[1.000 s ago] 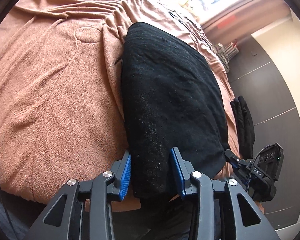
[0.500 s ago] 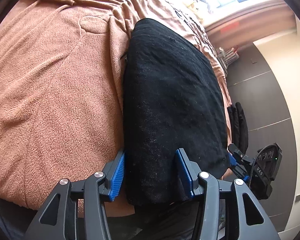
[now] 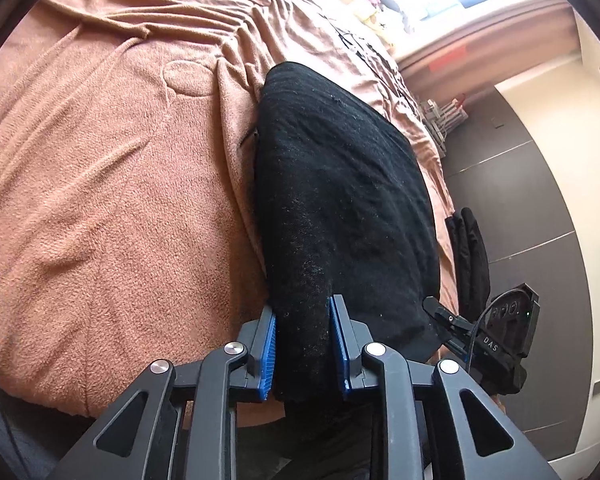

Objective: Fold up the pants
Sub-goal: 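Open both tools and hold them above the folded pants, then close the right tool on the folded pants edge while the left tool closes on its edge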

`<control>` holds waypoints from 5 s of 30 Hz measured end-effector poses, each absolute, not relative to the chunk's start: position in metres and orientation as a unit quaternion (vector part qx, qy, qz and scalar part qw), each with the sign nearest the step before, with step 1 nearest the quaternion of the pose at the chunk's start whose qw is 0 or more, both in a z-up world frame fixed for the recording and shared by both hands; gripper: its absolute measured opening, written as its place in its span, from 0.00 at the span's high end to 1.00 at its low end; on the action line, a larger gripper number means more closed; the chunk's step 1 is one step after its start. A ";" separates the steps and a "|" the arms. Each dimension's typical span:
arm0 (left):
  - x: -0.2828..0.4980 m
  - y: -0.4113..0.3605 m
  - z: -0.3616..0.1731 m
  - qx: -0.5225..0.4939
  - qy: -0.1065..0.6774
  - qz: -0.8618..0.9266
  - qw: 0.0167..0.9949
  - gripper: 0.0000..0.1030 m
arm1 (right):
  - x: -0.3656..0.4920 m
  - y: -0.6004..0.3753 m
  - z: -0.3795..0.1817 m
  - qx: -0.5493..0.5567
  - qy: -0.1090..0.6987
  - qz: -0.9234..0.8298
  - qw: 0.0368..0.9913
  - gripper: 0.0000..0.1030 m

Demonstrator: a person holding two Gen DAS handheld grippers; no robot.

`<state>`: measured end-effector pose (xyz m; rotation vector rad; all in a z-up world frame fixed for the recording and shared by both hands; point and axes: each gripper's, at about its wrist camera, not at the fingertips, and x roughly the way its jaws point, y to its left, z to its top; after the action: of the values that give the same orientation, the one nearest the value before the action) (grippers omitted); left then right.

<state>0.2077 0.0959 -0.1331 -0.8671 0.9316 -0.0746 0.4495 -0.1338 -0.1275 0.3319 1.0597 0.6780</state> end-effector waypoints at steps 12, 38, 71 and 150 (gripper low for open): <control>0.188 0.118 -0.109 -0.390 0.430 -0.021 0.814 0.78 | 0.425 -0.124 -0.131 0.179 0.511 0.339 0.770 0.63; 0.201 0.161 -0.109 -0.351 0.470 0.021 0.810 0.56 | 0.487 -0.123 -0.135 0.197 0.506 0.374 0.752 0.62; 0.361 0.170 -0.136 -0.306 0.512 -0.020 0.803 0.48 | 0.559 -0.054 -0.142 0.167 0.488 0.360 0.777 0.62; 0.303 0.154 -0.114 -0.308 0.473 -0.089 0.821 0.71 | 0.560 -0.060 -0.153 0.220 0.497 0.441 0.714 0.72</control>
<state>0.3031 0.1544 -0.1136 -0.6550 1.0071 -0.1905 0.5596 -0.0602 -0.1530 0.4882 1.1024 0.9780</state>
